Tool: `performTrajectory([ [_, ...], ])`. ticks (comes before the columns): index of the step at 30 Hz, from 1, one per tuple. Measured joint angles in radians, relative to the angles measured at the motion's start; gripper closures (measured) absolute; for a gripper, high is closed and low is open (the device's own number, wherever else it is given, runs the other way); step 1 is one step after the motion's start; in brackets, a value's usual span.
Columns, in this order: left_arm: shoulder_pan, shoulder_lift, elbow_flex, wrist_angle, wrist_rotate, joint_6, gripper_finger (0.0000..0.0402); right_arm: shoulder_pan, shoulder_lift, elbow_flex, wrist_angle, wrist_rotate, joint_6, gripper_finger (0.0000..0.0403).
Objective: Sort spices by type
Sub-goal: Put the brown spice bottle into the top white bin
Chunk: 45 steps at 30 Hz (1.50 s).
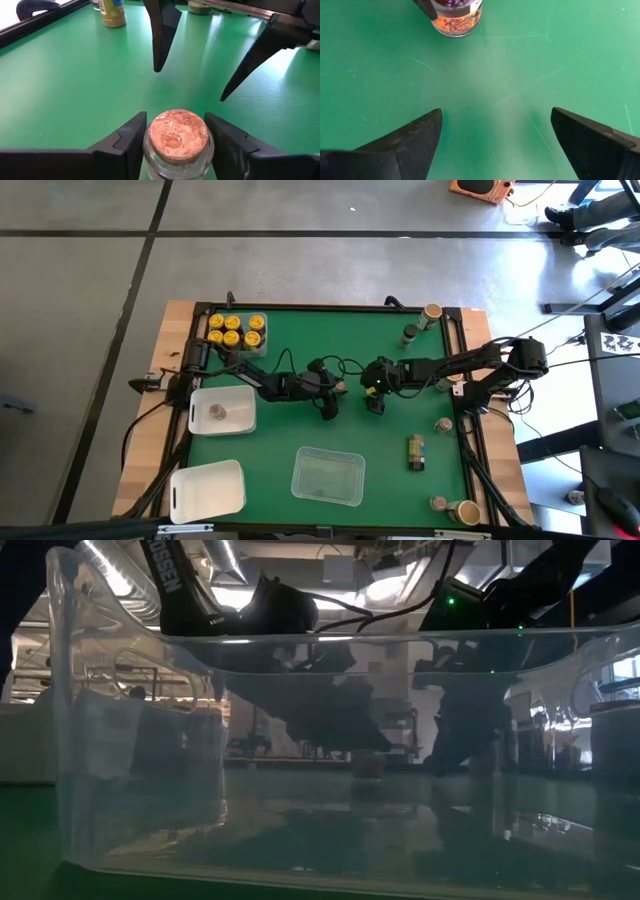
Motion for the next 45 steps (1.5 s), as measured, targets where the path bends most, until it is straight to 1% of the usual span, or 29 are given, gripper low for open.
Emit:
performTrajectory([
  [3,-0.017,-0.031,-0.001,-0.033,-0.009,0.000,0.0231,0.000,0.000,0.000,0.000,0.000,0.000,0.0031],
  [6,-0.045,-0.101,-0.001,-0.120,-0.057,-0.010,0.0227,0.000,0.000,0.000,0.001,0.000,0.000,0.0031],
  [9,-0.078,-0.189,-0.001,-0.245,-0.130,-0.013,0.0216,0.000,0.000,0.000,0.004,0.000,0.000,0.0031],
  [13,-0.124,-0.328,-0.001,-0.433,-0.224,-0.045,0.0221,0.000,0.001,0.000,0.003,-0.002,0.002,0.0031],
  [17,-0.168,-0.474,-0.001,-0.639,-0.239,-0.115,0.0229,0.000,0.001,0.000,0.002,-0.003,0.004,0.0031],
  [20,-0.199,-0.565,-0.001,-0.796,-0.261,-0.175,0.0224,0.000,0.001,0.000,0.003,0.000,0.004,0.0031],
  [24,-0.255,-0.658,-0.003,-0.999,-0.289,-0.277,0.0216,0.000,0.001,0.000,0.005,0.007,0.003,0.0031],
  [29,-0.347,-0.749,-0.030,-1.224,-0.359,-0.440,0.0227,0.000,0.001,0.000,0.023,0.041,0.002,0.0031],
  [33,-0.424,-0.819,-0.054,-1.391,-0.393,-0.629,0.0229,0.000,0.001,0.000,0.039,0.041,0.002,0.0031],
  [37,-0.519,-0.869,-0.054,-1.574,-0.454,-0.809,0.0220,0.000,0.001,0.000,0.030,0.041,0.002,0.0031],
  [41,-0.620,-0.891,-0.054,-1.763,-0.519,-1.012,0.0222,0.000,0.001,0.000,0.027,0.041,0.002,0.0031],
  [43,-0.665,-0.890,-0.054,-1.822,-0.550,-1.098,0.0225,0.000,0.001,0.000,0.030,0.041,0.002,0.0031],
  [45,-0.695,-0.889,-0.075,-1.834,-0.578,-1.148,0.0226,0.000,0.001,0.000,0.041,0.041,0.003,0.0031],
])
